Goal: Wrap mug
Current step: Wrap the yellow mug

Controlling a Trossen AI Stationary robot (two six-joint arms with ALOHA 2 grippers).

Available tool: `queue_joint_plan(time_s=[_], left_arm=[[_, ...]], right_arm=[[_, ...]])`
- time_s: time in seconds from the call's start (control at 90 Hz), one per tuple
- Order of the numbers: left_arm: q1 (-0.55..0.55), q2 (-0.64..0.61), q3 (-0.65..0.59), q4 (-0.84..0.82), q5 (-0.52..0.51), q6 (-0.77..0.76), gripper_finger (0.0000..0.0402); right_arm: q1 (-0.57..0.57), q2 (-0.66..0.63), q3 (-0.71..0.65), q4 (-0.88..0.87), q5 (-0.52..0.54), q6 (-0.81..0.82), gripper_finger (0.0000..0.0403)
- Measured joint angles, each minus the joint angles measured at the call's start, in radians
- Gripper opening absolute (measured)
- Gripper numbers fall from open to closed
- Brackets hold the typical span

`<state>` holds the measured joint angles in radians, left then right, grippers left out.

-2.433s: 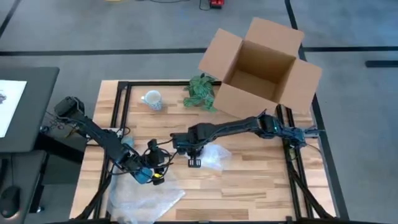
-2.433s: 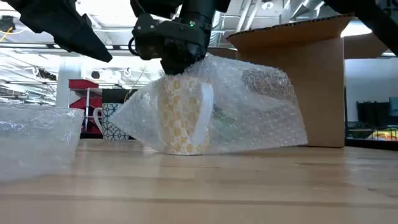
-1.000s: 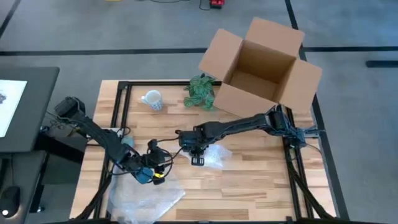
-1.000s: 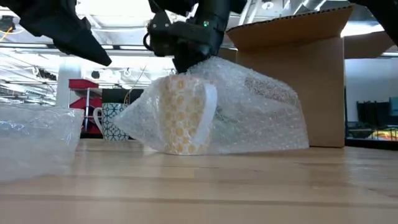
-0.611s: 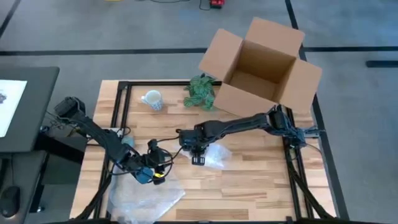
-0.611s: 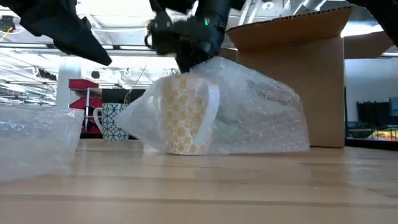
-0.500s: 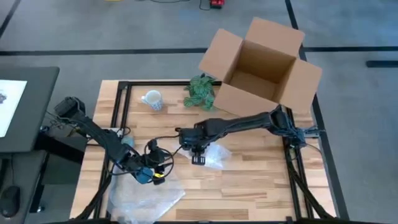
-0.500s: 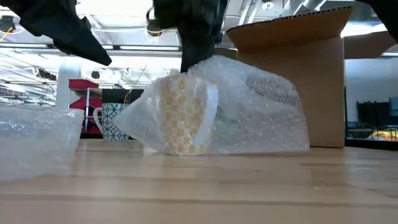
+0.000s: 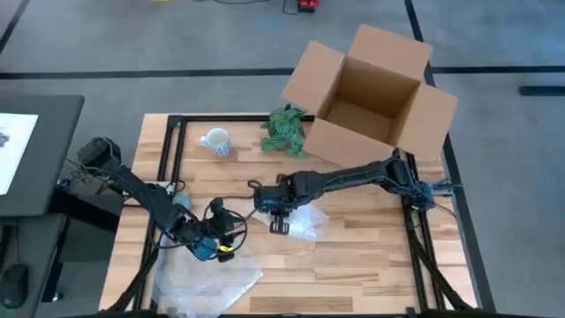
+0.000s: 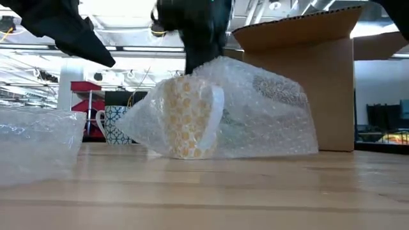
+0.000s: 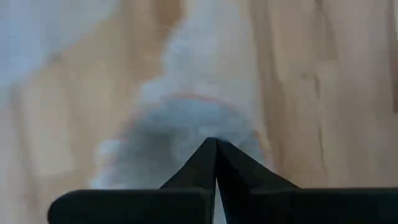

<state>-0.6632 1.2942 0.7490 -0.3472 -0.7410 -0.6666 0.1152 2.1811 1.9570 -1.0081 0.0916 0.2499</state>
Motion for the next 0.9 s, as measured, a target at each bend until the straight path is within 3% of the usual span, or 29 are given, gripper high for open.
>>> queue_joint_plan(time_s=[0.189, 0.322, 0.622, 0.9], left_arm=[[0.0, 0.0, 0.0, 0.0, 0.0, 0.0, 0.0138], [0.0, 0.0, 0.0, 0.0, -0.001, 0.0, 0.0138], [0.0, 0.0, 0.001, 0.002, -0.005, 0.0, 0.0138], [0.0, 0.0, 0.001, 0.002, -0.004, -0.006, 0.0138]], right_arm=[[-0.016, -0.003, -0.169, 0.205, -0.08, 0.014, 0.0], [-0.02, -0.006, -0.188, 0.229, -0.094, 0.014, 0.0], [0.027, -0.083, -0.043, 0.079, -0.086, -0.004, 0.0], [0.185, -0.228, -0.034, -0.075, 0.061, 0.083, 0.0]])
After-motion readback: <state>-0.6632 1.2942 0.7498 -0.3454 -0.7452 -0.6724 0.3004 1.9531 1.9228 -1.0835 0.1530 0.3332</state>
